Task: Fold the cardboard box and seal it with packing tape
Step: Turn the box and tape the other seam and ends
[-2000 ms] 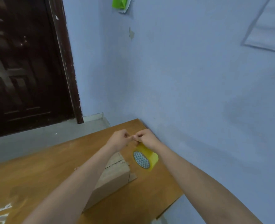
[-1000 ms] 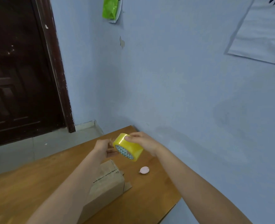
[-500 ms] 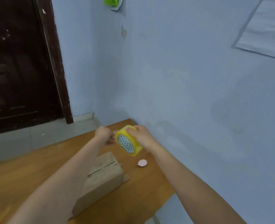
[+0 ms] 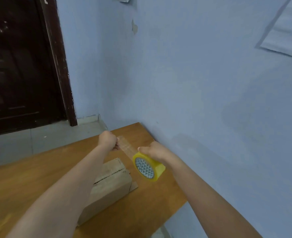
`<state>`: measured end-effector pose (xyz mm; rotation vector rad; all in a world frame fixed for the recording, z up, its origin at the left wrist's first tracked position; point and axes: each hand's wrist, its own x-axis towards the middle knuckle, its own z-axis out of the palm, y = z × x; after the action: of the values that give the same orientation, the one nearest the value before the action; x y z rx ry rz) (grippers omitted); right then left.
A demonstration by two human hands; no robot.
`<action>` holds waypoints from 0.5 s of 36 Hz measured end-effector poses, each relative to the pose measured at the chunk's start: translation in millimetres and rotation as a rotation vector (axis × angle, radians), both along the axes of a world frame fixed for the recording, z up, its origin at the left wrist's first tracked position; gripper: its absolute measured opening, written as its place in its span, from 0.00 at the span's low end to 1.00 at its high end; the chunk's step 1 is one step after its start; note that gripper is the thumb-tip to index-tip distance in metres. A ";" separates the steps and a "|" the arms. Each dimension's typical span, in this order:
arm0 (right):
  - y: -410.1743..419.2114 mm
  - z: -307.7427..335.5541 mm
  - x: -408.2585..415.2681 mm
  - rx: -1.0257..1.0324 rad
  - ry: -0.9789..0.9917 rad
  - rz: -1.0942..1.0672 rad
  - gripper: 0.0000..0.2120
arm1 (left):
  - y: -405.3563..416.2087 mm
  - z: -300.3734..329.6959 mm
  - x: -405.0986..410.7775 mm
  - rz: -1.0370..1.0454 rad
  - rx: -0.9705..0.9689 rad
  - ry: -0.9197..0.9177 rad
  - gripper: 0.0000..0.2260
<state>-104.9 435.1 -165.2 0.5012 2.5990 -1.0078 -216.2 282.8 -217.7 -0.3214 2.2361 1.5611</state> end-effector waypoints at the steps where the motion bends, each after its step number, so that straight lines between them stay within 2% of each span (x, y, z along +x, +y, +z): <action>1: 0.4 -1.1 3.3 -0.007 -0.008 0.004 0.19 | -1.6 -0.4 -0.4 -0.006 -0.003 0.010 0.09; 4: -1.7 -4.5 11.2 -0.038 0.017 0.030 0.19 | -6.4 -0.6 2.1 -0.060 -0.019 0.047 0.03; 8: 0.7 -10.6 25.0 -0.144 0.042 0.058 0.19 | -17.1 -6.3 3.3 -0.159 -0.042 0.046 0.06; 14: 1.9 -28.3 46.4 -0.400 0.018 0.039 0.10 | -22.6 -33.2 3.4 -0.154 -0.120 0.143 0.11; 18: -8.1 -35.6 53.4 -0.397 0.079 0.050 0.17 | -22.8 -47.4 11.5 -0.149 -0.252 0.218 0.08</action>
<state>-51.5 426.9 -200.7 0.2989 2.3701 -1.5048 -204.7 260.0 -265.1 -0.0519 2.5663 1.2929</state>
